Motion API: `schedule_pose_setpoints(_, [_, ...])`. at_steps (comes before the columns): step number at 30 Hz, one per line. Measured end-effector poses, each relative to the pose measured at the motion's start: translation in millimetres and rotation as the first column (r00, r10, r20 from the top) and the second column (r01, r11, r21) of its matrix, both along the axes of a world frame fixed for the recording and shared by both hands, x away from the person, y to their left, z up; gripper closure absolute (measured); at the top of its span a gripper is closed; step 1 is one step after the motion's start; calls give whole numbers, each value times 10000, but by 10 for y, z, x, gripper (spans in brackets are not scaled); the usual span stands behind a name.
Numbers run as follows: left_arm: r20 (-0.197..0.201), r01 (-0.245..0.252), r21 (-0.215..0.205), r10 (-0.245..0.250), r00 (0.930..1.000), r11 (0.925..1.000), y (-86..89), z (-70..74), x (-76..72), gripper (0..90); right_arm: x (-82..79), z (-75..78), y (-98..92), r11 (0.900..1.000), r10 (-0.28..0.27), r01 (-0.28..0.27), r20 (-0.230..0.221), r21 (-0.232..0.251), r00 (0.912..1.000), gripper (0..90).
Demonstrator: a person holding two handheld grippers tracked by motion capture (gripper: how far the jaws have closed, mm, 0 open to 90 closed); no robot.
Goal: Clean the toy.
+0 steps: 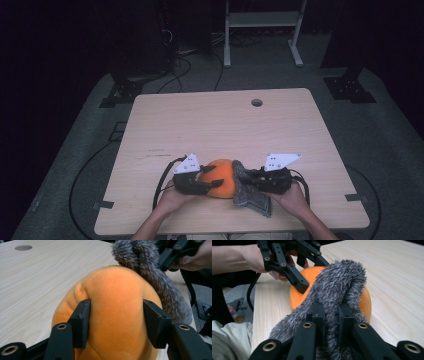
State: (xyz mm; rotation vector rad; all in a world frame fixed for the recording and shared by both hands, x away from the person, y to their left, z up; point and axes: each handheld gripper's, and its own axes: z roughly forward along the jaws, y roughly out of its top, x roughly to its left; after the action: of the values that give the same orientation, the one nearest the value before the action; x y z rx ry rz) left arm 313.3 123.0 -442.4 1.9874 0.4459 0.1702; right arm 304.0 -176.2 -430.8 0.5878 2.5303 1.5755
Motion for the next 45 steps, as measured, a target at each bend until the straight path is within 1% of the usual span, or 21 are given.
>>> schedule_pose_setpoints(6, [-62, 63, -57, -64, 10000, 10000, 56, -28, -44, 435, 32, -113, -138, 9955, -593, 571, -266, -752, 9979, 789])
schedule_pose_setpoints(10, [-74, 43, -103, -44, 10000, 9999, 92, -46, -71, 432, -29, 29, -56, 9999, -96, 96, 38, 90, 9999, 787])
schedule_pose_setpoints(12, [-85, 72, -96, -72, 9999, 9999, 98, -38, -82, 412, -19, 73, 27, 9999, 116, -118, 135, 108, 9998, 788])
schedule_pose_setpoints(14, [-91, 179, -161, -181, 9998, 9997, 100, 5, -76, 311, -3, 40, 69, 9998, 206, -206, 100, -28, 9997, 789])
schedule_pose_setpoints(16, [-343, 189, -336, -201, 9992, 9993, 75, 68, -33, 185, -14, 6, 73, 9995, 303, -302, 107, -137, 9995, 788])
schedule_pose_setpoints(18, [-605, -39, -119, 32, 9982, 9999, 32, 99, 28, 69, -44, 0, 74, 9986, 464, -460, 171, -247, 9988, 788])
schedule_pose_setpoints(19, [-605, -39, -119, 32, 9982, 9999, 32, 99, 28, 64, -50, -3, 74, 9984, 504, -500, 153, -263, 9986, 788])
schedule_pose_setpoints(20, [-856, -90, 265, 112, 9963, 9996, -16, 61, 82, 75, -54, -11, 71, 9985, 494, -489, 179, -254, 9986, 788])
schedule_pose_setpoints(21, [-856, -90, 265, 112, 9963, 9996, -16, 61, 82, 121, -54, -11, 71, 9985, 494, -489, 179, -254, 9986, 788])
schedule_pose_setpoints(23, [-595, -116, 183, 127, 9981, 9998, -7, 14, 44, 275, -10, -58, 1, 9990, 308, -311, -98, -308, 9995, 789])
schedule_pose_setpoints(26, [-338, -238, 158, 243, 9991, 9996, -2, 4, 5, 365, 24, -118, -97, 9966, -157, 133, -292, -810, 9995, 789])
schedule_pose_setpoints(29, [-283, -327, 152, 331, 9991, 9994, -9, 5, -2, 399, 16, -98, -129, 9982, -205, 184, -370, -567, 9991, 788])
schedule_pose_setpoints(31, [-330, -300, 86, 303, 9990, 9995, -4, 2, -9, 397, 9, -9, -89, 10000, -48, 49, -309, 53, 9995, 788])
schedule_pose_setpoints(33, [-381, -108, -81, 105, 9992, 9999, 17, 2, -14, 348, 19, 44, -32, 9989, 132, -120, -259, 453, 9996, 788])
schedule_pose_setpoints(35, [-548, 149, -210, -160, 9984, 9997, 33, 12, -2, 162, 26, 28, 61, 9989, 465, -464, -109, 86, 9989, 789])
schedule_pose_setpoints(36, [-929, 335, -385, -369, 9950, 9987, 58, 42, 35, 102, 22, 9, 75, 9982, 592, -591, -163, 72, 9981, 789])
schedule_pose_setpoints(39, [-1153, 216, -121, -229, 9931, 9997, 45, 80, 103, 23, -5, -10, 84, 9967, 800, -800, -3, -137, 9968, 788])
schedule_pose_setpoints(40, [-1568, 301, 379, -238, 9873, 9988, -11, 50, 162, 33, -31, -19, 71, 9957, 902, -900, 77, -221, 9959, 788])
schedule_pose_setpoints(41, [-1583, 325, 386, -260, 9870, 9987, -24, 25, 170, 62, -34, -25, 65, 9958, 886, -883, 86, -252, 9960, 788])
schedule_pose_setpoints(43, [-1105, 293, 256, -263, 9935, 9992, -8, 9, 138, 246, -33, -51, 34, 9967, 759, -757, 55, -277, 9971, 789])
schedule_pose_setpoints(45, [-1000, 285, 274, -256, 9947, 9992, 1, 10, 129, 353, -21, -73, -4, 9973, 686, -688, -105, -250, 9976, 789])
